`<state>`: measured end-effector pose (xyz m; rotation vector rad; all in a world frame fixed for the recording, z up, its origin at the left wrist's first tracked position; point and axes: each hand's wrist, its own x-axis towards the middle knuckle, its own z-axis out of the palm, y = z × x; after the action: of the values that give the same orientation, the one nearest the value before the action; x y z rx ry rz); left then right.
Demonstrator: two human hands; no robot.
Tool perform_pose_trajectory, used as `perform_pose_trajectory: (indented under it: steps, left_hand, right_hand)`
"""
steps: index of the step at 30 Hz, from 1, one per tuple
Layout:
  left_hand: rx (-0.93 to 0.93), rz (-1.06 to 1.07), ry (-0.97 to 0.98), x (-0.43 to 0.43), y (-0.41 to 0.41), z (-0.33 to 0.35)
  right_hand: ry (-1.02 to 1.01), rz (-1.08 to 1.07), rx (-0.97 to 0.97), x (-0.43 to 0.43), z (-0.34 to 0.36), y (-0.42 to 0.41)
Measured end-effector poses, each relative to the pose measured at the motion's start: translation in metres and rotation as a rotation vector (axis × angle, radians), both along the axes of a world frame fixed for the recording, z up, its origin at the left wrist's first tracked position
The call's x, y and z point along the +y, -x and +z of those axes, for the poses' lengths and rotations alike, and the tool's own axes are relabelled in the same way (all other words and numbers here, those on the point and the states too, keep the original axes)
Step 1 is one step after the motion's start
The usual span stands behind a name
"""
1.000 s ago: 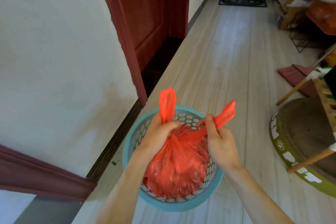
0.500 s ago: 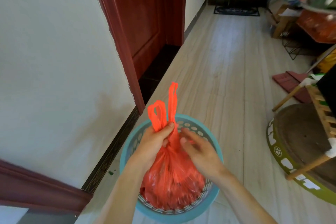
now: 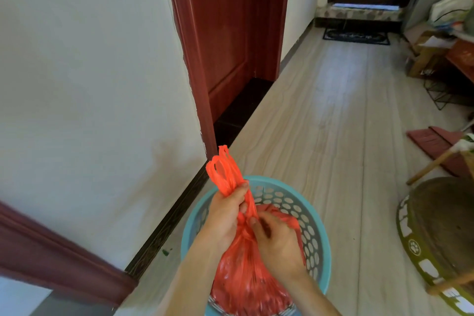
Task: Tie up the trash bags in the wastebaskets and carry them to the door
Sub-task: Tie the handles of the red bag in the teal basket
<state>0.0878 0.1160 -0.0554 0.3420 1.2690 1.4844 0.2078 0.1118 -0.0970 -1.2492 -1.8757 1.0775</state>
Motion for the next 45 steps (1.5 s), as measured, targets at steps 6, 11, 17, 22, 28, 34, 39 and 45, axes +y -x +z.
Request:
perform_pose_trajectory:
  steps: [6,11,17,22,28,34,39,45]
  left_hand:
    - [0.338,-0.051,-0.085,-0.007,0.009,-0.01]
    - [0.93,-0.304,0.097,-0.024,0.02,-0.034]
    - [1.144,-0.216,0.052,-0.03,0.024,-0.055]
    - [1.113,-0.158,-0.079,-0.029,0.007,-0.053]
    - [1.293,-0.272,-0.108,-0.026,0.0,-0.045]
    - [1.85,-0.413,-0.099,-0.025,-0.006,-0.055]
    - [1.947,-0.365,-0.061,-0.024,-0.01,-0.06]
    - [1.947,-0.479,-0.085,-0.024,-0.023,-0.063]
  right_hand:
    - [0.197,-0.178,0.04,0.011,-0.013,0.003]
    - [0.253,-0.22,0.089,0.018,-0.016,0.008]
    - [0.323,-0.261,0.157,0.019,-0.019,0.007]
    - [0.315,-0.245,0.199,0.02,-0.018,0.005]
    - [0.286,-0.206,0.119,0.023,-0.024,0.003]
    - [0.338,-0.178,0.035,0.026,-0.018,0.0]
    - [0.648,-0.103,0.381,0.02,0.005,-0.004]
    - [0.606,-0.328,0.173,0.028,-0.007,-0.008]
